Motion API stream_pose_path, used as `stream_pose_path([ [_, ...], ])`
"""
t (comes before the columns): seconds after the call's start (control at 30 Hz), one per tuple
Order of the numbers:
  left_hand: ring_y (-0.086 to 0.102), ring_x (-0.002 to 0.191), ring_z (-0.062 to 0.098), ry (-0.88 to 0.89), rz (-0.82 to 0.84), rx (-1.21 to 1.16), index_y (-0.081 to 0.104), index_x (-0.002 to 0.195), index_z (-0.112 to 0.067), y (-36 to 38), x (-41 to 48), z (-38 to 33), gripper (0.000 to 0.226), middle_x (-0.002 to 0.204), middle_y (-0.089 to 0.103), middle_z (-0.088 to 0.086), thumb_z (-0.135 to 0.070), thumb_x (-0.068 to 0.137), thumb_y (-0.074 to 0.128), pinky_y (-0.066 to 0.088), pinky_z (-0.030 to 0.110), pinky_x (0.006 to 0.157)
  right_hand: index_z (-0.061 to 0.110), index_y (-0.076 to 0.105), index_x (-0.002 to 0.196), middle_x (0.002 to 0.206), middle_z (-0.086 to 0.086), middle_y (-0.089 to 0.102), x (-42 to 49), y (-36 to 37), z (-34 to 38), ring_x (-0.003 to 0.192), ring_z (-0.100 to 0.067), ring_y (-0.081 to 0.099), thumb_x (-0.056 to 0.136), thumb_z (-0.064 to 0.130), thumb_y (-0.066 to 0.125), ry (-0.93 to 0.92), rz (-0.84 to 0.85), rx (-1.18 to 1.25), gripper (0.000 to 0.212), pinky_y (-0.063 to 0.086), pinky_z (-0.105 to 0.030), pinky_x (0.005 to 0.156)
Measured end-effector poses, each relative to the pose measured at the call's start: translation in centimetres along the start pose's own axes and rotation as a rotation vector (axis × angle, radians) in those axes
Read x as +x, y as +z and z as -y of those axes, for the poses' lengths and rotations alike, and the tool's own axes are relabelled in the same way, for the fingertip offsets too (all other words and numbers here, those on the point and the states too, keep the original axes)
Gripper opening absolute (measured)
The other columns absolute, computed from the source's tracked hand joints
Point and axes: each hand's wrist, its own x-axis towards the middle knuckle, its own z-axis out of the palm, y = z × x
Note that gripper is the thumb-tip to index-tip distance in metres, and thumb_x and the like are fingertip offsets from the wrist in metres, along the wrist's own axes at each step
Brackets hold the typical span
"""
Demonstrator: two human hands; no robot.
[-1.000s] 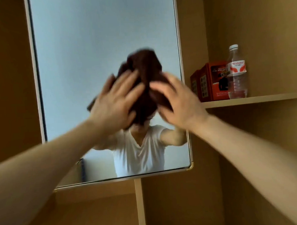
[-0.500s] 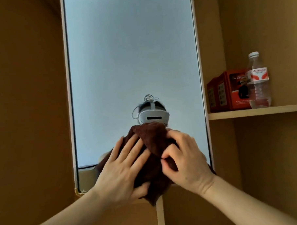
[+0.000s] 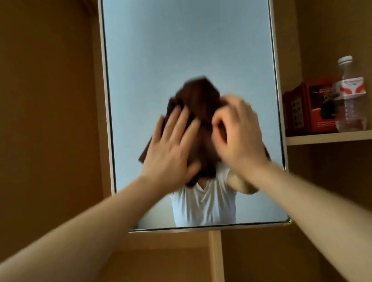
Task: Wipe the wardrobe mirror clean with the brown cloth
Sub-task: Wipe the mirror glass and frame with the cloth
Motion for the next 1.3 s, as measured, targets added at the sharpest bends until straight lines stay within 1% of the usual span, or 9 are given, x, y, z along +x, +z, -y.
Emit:
stream_pose_path([
  [0.13,0.015,0.145,0.037,0.167,0.058,0.009,0.024,0.149,-0.013,2.2,-9.1,-0.7,0.083,0.154,0.024,0.019,-0.047,0.081,0.054,0.020,0.057,0.113,0.017,0.045,0.096,0.122,-0.013,0.045,-9.0,0.4,1.0,0.115,-0.031,0.046,0.085,0.020,0.052,-0.243,0.172,-0.005,0.013,0.035,-0.040,0.098],
  [0.27,0.018,0.144,0.038,0.210,0.064,-0.019,0.027,0.148,-0.012,1.8,-7.7,1.2,0.080,0.152,0.028,0.020,-0.047,0.081,0.055,0.021,0.056,0.114,0.018,0.047,0.096,0.115,-0.019,0.056,-6.3,0.5,0.0,0.105,-0.034,0.052,0.083,0.023,0.053,-0.377,0.208,-0.039,0.015,0.039,-0.043,0.089],
  [0.4,0.031,0.136,0.047,0.063,0.022,-0.015,0.043,0.140,-0.001,-0.2,-0.9,4.1,0.079,0.145,0.036,0.030,-0.045,0.074,0.046,0.027,0.059,0.108,0.010,0.062,0.092,0.115,-0.022,0.059,2.8,0.6,-0.5,0.098,-0.040,0.056,0.078,0.023,0.055,-0.336,0.162,-0.121,0.020,0.040,-0.043,0.081],
  [0.53,0.009,0.147,0.031,-0.091,0.031,-0.045,0.023,0.150,-0.012,-1.2,3.6,6.0,0.080,0.158,0.016,0.016,-0.052,0.082,0.035,0.013,0.050,0.117,0.009,0.061,0.093,0.117,-0.015,0.055,8.1,1.6,0.3,0.100,-0.036,0.054,0.079,0.022,0.057,-0.199,0.088,-0.132,0.019,0.036,-0.040,0.083],
  [0.77,0.018,0.144,0.035,-0.072,0.021,-0.163,0.035,0.146,-0.010,-0.5,-3.4,1.5,0.081,0.153,0.028,0.018,-0.048,0.076,0.047,0.018,0.056,0.115,0.015,0.056,0.094,0.121,-0.013,0.053,0.4,1.8,1.0,0.108,-0.030,0.049,0.068,0.049,0.065,-0.185,0.116,0.002,0.044,0.034,-0.039,0.090],
  [0.9,0.039,0.131,0.028,-0.102,-0.098,-0.431,0.061,0.124,-0.011,-3.0,-4.0,2.7,0.057,0.137,0.049,0.011,-0.045,0.078,0.053,0.029,0.048,0.110,0.020,0.046,0.098,0.122,-0.014,0.052,-0.7,1.7,0.7,0.109,-0.027,0.046,0.069,0.050,0.062,-0.195,0.164,-0.038,0.044,0.033,-0.037,0.091],
  [1.07,0.036,0.115,0.011,-0.574,-0.327,-0.531,0.055,0.123,-0.016,-5.2,-2.7,6.4,0.039,0.127,0.043,0.001,-0.029,0.086,0.053,0.031,0.013,0.095,0.020,0.047,0.096,0.123,-0.013,0.051,-0.7,1.5,1.6,0.110,-0.030,0.048,0.069,0.048,0.060,-0.133,0.192,-0.047,0.041,0.033,-0.039,0.095],
  [1.2,0.045,0.115,0.014,-1.127,-0.192,-1.007,0.040,0.138,-0.020,-5.6,-1.6,8.0,0.047,0.125,0.045,-0.003,-0.029,0.093,0.052,0.038,0.029,0.089,0.017,0.056,0.090,0.121,-0.009,0.051,1.0,0.4,2.0,0.110,-0.030,0.050,0.064,0.039,0.072,-0.145,0.326,-0.042,0.038,0.031,-0.039,0.095],
  [1.3,0.051,0.116,0.022,-1.260,-0.054,-1.211,0.045,0.132,-0.017,-6.3,-0.7,8.6,0.044,0.126,0.053,0.004,-0.040,0.095,0.048,0.041,0.035,0.086,0.021,0.058,0.085,0.119,-0.002,0.055,5.0,-0.7,2.5,0.115,-0.030,0.050,0.062,0.036,0.076,-0.210,0.443,-0.121,0.033,0.026,-0.041,0.095],
])
